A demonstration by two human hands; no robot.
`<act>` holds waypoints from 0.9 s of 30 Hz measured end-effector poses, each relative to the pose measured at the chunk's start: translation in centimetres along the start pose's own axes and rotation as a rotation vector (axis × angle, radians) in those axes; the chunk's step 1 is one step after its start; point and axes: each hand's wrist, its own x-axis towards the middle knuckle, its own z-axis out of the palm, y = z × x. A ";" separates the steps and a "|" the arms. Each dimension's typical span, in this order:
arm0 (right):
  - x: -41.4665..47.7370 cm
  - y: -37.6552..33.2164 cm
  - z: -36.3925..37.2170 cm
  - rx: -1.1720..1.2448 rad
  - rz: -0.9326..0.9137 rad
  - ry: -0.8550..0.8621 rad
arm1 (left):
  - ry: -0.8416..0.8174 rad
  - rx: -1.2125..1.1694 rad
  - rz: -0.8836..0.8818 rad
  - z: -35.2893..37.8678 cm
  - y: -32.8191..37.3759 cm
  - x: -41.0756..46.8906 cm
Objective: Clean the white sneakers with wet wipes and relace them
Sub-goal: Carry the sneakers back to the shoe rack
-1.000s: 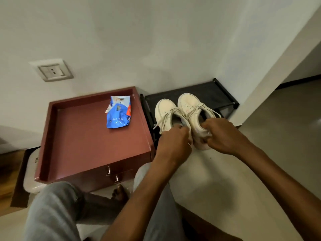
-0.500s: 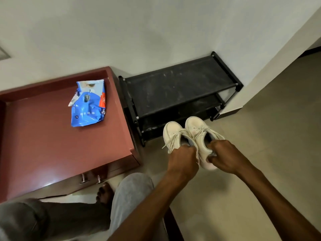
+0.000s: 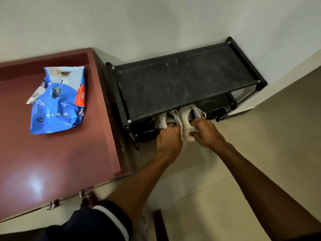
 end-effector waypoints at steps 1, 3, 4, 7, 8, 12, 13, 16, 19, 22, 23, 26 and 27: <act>1.0 0.1 0.5 -0.009 -0.008 0.012 | 0.010 -0.004 -0.010 0.4 -0.5 0.9; 2.6 0.3 1.3 -0.013 -0.028 0.027 | 0.016 -0.010 -0.025 1.0 -1.2 2.3; 3.3 0.4 1.8 -0.014 -0.036 0.028 | 0.009 -0.010 -0.031 1.4 -1.5 2.9; 5.0 1.1 3.0 0.000 -0.052 0.038 | -0.005 0.002 -0.039 2.5 -2.3 4.3; 5.3 1.3 3.2 0.005 -0.055 0.044 | -0.007 0.005 -0.037 2.8 -2.4 4.7; 6.5 1.9 4.2 -0.020 -0.087 0.059 | -0.003 -0.038 -0.061 4.1 -2.9 5.6; 6.7 2.3 4.4 -0.027 -0.093 0.060 | 0.003 -0.057 -0.070 4.4 -2.9 5.9; 7.3 2.9 4.5 -0.025 -0.104 0.061 | 0.009 -0.061 -0.065 4.9 -2.8 6.4; 7.8 3.7 4.5 -0.018 -0.094 0.069 | 0.027 -0.038 -0.033 5.4 -2.5 6.8; 8.2 4.7 4.0 -0.024 -0.064 0.073 | 0.033 -0.032 0.021 5.8 -1.8 7.5; 8.4 5.0 3.8 -0.026 -0.054 0.065 | 0.035 -0.013 0.034 6.0 -1.5 7.8; 8.9 5.5 3.3 -0.045 -0.028 0.035 | 0.019 0.030 0.054 6.4 -0.9 8.6; 9.1 5.7 3.2 -0.064 -0.027 0.027 | 0.015 0.038 0.058 6.5 -0.8 8.7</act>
